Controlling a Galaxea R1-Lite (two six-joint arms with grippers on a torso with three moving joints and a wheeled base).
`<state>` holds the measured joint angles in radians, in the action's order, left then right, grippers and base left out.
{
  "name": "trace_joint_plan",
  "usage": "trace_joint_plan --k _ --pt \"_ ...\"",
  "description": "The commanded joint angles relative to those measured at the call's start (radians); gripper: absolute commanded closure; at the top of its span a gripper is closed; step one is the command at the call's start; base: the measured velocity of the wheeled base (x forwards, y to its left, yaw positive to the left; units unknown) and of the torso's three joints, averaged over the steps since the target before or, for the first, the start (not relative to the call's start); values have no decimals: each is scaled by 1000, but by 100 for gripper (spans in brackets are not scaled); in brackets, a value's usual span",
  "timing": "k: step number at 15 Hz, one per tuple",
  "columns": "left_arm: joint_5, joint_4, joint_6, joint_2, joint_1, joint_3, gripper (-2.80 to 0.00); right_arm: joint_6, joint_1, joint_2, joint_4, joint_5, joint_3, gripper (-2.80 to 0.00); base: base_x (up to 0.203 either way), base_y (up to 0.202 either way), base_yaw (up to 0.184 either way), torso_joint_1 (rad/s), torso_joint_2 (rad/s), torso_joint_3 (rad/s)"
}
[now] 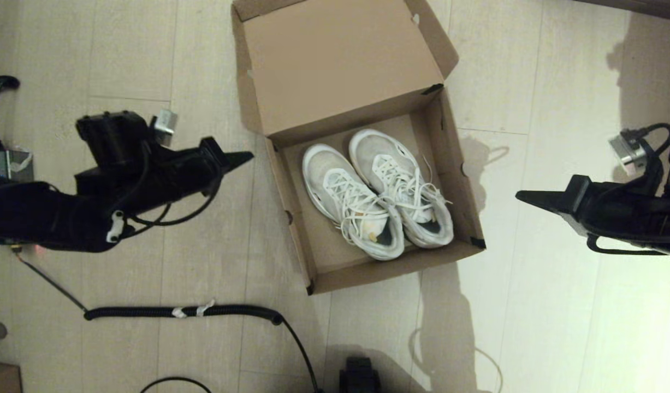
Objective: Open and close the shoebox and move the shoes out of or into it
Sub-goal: Open the shoe box, then put the shoes out of the shoe box
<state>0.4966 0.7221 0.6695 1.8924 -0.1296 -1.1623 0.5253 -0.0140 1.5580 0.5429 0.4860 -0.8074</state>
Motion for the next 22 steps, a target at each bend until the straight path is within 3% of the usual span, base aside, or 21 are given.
trace_joint_plan --k 1,5,9,13,16,22 --pt "1 13 -24 23 -20 62 0 -15 -22 90 51 -8 6 0 0 0 0 0 0 0" --pt "-13 38 -36 96 -82 7 0 -39 -26 206 174 -15 31 0 0 0 0 0 0 0" --pt "-48 28 -35 175 -136 -133 0 -64 16 250 209 -10 75 0 0 0 0 0 0 0" --pt "-53 -16 -32 217 -157 -238 0 -64 35 247 213 -12 117 0 0 0 0 0 0 0" --pt "-53 -26 -31 250 -165 -304 0 -58 57 238 290 -9 196 0 0 0 0 0 0 0" --pt "-56 -43 -30 278 -165 -379 0 -62 72 199 334 -27 260 0 0 0 0 0 0 0"
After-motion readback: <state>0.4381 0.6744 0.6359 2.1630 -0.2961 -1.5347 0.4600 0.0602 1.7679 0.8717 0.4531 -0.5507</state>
